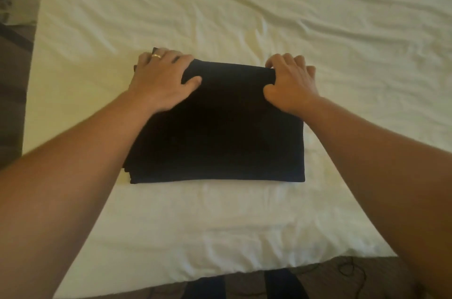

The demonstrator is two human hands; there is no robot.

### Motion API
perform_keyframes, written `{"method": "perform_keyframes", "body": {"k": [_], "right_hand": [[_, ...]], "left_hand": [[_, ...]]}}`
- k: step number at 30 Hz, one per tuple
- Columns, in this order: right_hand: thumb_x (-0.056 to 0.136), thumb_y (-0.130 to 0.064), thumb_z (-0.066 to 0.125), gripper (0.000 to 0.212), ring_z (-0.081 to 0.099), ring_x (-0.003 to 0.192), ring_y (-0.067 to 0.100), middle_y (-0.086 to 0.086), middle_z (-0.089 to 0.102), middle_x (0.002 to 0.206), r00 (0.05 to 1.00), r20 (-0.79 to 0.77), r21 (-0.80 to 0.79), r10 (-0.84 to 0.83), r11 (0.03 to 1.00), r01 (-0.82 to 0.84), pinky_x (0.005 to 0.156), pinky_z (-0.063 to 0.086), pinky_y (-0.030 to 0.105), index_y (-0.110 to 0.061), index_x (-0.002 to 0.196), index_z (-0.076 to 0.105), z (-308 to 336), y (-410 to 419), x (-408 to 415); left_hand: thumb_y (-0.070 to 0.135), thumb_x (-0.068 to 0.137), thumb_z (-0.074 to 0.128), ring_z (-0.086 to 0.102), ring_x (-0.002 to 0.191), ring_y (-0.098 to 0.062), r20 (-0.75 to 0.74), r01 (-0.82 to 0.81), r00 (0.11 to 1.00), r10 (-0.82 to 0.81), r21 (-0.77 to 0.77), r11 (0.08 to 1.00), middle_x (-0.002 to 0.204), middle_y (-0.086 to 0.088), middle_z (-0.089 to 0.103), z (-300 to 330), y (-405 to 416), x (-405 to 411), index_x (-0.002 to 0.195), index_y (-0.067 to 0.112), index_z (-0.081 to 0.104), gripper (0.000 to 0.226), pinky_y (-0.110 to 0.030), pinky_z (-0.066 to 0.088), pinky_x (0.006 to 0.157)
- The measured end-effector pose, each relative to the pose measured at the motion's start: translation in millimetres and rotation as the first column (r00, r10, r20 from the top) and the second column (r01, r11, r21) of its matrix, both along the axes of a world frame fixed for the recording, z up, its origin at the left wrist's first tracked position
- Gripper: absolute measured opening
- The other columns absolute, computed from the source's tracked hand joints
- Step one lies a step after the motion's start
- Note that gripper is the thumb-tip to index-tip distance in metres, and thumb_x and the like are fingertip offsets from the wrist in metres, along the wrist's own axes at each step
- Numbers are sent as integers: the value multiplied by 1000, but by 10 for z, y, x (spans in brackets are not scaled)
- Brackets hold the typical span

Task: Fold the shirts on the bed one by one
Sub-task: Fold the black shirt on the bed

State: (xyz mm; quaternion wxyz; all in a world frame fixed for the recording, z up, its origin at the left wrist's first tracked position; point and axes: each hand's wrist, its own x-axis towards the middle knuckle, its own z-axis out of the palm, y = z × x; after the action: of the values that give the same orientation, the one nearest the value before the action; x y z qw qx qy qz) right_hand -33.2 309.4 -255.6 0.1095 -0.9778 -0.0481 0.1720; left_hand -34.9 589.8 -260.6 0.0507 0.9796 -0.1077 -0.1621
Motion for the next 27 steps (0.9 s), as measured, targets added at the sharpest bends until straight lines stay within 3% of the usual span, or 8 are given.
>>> {"method": "perform_keyframes", "body": {"k": [6, 11, 13, 16, 22, 25, 27], "right_hand": [[83, -43, 56, 49, 48, 108, 27, 0, 55, 110, 985, -167, -103, 51, 992, -68, 97, 28, 49, -26, 129, 48, -50, -117, 176], [77, -34, 66, 23, 53, 86, 25, -2, 54, 82, 991, -116, -36, 68, 997, -73, 80, 28, 39, -19, 90, 54, 214, -70, 193], [74, -32, 69, 23, 52, 77, 24, -1, 54, 78, 996, -56, 28, 73, 997, -71, 69, 30, 34, -19, 78, 51, 447, -74, 152], [72, -32, 70, 26, 49, 67, 23, 1, 53, 72, 998, 30, 107, 49, 993, -52, 53, 27, 31, -16, 75, 49, 904, -81, 67], [61, -33, 60, 27, 38, 64, 23, -7, 43, 72, 889, 446, 213, 102, 953, -217, 59, 21, 29, -18, 73, 41, 1565, -80, -358], [68, -29, 57, 19, 40, 67, 25, 2, 50, 78, 784, 608, 137, 128, 955, -262, 68, 25, 31, -15, 75, 48, 1411, -60, -791], [71, -22, 57, 13, 44, 71, 29, 8, 54, 82, 753, 636, 76, 167, 958, -276, 68, 27, 33, -12, 76, 51, 1113, -45, -1173]], "left_hand": [[74, 93, 39, 31, 137, -39, -76, 23, 997, -14, 113, 993, 141, -10, 42, 27, 95, 206, 145, 25, 47, 72, -53, 24, 110], [72, 89, 52, 32, 134, -32, -52, 34, 998, -30, 75, 997, 129, 0, 47, 293, 64, 208, 110, 25, 62, 52, -52, 21, 107], [68, 89, 56, 46, 124, -28, -31, -8, 999, 6, -35, 999, 109, 5, 58, 534, 119, 138, 99, 28, 58, 42, -52, 20, 108], [61, 89, 63, 59, 89, -24, 25, -67, 997, 74, -215, 974, 82, 10, 59, 1015, 207, -50, 96, 28, 53, 36, -46, 31, 101], [50, 83, 74, 54, 82, -20, 362, 5, 927, 96, -267, 964, 88, 9, 58, 1877, 265, -739, 99, 29, 54, 33, -43, 29, 86], [35, 76, 85, 62, 88, -32, 429, -34, 895, 120, -201, 979, 99, -6, 66, 1730, 258, -1268, 104, 17, 61, 40, -44, 31, 85], [26, 74, 87, 62, 89, -38, 432, -73, 894, 117, -118, 990, 101, -12, 65, 1382, 249, -1684, 103, 12, 63, 40, -47, 32, 85]]}}
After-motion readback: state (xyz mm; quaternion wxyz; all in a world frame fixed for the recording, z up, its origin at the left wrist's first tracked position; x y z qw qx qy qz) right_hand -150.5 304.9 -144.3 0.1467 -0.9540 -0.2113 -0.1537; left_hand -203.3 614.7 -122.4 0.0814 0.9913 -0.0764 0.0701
